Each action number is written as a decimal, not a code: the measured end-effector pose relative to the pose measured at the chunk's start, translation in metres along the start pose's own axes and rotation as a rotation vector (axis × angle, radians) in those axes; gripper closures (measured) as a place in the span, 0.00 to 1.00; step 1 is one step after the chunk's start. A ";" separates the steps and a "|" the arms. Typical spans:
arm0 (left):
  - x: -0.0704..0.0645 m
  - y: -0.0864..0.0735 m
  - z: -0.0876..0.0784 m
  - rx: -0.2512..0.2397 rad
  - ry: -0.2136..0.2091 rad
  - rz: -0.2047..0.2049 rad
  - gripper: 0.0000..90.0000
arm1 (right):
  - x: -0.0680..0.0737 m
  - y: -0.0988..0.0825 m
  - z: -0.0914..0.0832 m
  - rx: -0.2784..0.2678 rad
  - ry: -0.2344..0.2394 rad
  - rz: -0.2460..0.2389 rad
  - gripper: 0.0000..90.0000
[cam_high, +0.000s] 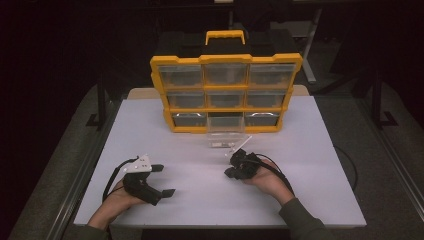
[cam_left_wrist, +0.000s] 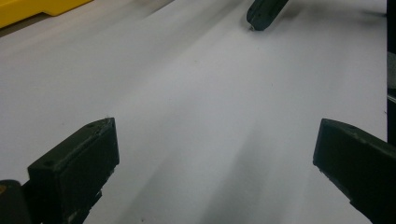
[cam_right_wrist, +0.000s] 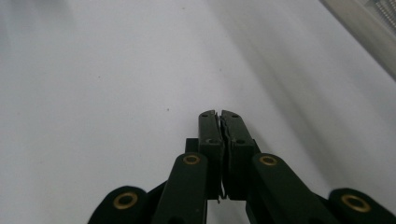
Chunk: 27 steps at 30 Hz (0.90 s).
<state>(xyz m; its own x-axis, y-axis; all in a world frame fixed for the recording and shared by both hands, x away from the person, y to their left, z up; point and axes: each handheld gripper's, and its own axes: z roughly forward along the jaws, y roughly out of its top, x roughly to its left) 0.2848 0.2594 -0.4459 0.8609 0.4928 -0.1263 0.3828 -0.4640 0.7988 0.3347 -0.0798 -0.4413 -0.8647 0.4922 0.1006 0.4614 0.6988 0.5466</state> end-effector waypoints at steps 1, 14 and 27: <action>0.000 0.000 0.000 0.001 0.000 0.000 0.00 | -0.001 0.000 0.000 -0.002 0.000 0.000 0.96; 0.000 0.000 0.001 -0.002 0.000 -0.006 0.00 | -0.007 0.010 -0.021 -0.038 0.017 0.006 0.96; 0.000 0.000 0.001 -0.003 0.000 -0.007 0.00 | -0.018 0.033 -0.049 -0.081 0.016 0.007 0.96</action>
<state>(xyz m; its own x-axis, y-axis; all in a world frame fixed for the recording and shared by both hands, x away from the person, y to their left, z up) 0.2849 0.2588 -0.4462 0.8579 0.4965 -0.1321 0.3882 -0.4580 0.7998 0.3557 -0.0915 -0.3845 -0.8647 0.4881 0.1181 0.4508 0.6506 0.6112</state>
